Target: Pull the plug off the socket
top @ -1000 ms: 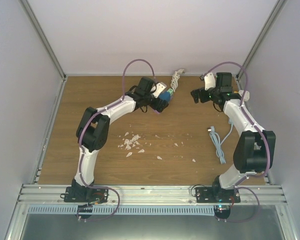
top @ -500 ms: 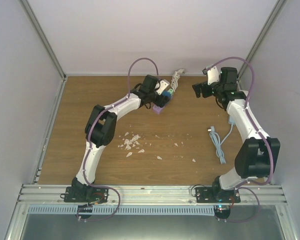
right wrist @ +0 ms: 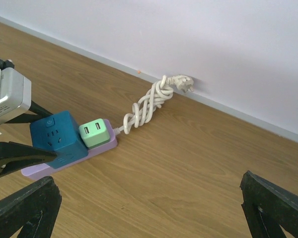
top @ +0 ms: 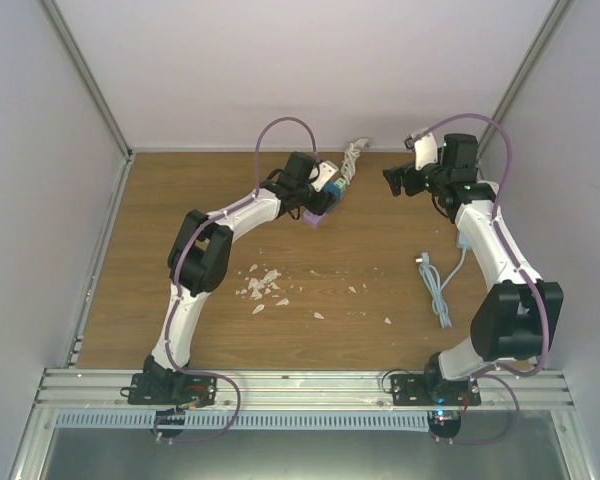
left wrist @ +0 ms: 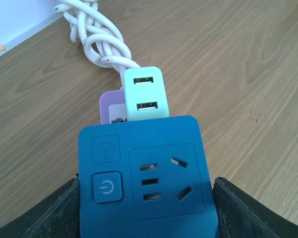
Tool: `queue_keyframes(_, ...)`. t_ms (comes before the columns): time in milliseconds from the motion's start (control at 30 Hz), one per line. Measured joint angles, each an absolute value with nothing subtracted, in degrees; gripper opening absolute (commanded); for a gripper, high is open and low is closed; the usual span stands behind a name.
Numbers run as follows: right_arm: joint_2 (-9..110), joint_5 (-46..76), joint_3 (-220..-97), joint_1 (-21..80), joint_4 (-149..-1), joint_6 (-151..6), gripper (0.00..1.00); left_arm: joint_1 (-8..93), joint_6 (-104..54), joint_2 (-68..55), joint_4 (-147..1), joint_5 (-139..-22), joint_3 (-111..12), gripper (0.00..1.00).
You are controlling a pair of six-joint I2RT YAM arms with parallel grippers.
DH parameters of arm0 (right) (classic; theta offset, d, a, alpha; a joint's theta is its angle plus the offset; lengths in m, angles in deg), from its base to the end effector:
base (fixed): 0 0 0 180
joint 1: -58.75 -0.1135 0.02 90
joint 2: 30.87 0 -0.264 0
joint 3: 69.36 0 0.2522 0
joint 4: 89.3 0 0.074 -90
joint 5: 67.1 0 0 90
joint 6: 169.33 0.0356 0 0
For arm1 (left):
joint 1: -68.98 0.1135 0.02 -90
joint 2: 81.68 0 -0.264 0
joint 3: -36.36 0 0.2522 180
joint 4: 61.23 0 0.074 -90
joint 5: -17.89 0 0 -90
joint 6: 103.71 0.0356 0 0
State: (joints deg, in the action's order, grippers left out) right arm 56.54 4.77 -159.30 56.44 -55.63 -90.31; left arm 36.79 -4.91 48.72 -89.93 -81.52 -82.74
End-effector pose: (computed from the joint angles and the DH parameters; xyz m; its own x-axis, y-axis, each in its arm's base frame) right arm 0.3516 0.0253 0.3326 -0.4493 -0.1993 -0.8709 -0.3973 0.9177 -0.0050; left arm 0.4387 -0.2830 0.1950 -0.4410 0.4559 -0.7731 0.7073 0.7067 0.0133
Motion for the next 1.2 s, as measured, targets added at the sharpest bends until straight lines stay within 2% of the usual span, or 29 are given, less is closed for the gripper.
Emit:
queue_keyframes(500, 56.5, -0.1, -158.3, 56.4, -53.4, -93.3, 1.0, 36.8, 1.4, 39.1, -90.2, -82.8, -69.6, 0.47)
queue_keyframes(833, 56.3, -2.9, -156.1, 56.4, -52.7, -95.4, 1.0, 36.9, 10.5, 28.4, -91.7, -89.1, -55.8, 0.46)
queue_keyframes(1200, 53.1, -8.1, -150.4, 56.4, -52.3, -100.6, 1.0, 36.9, 28.6, 19.1, -98.9, -100.2, -45.2, 0.47)
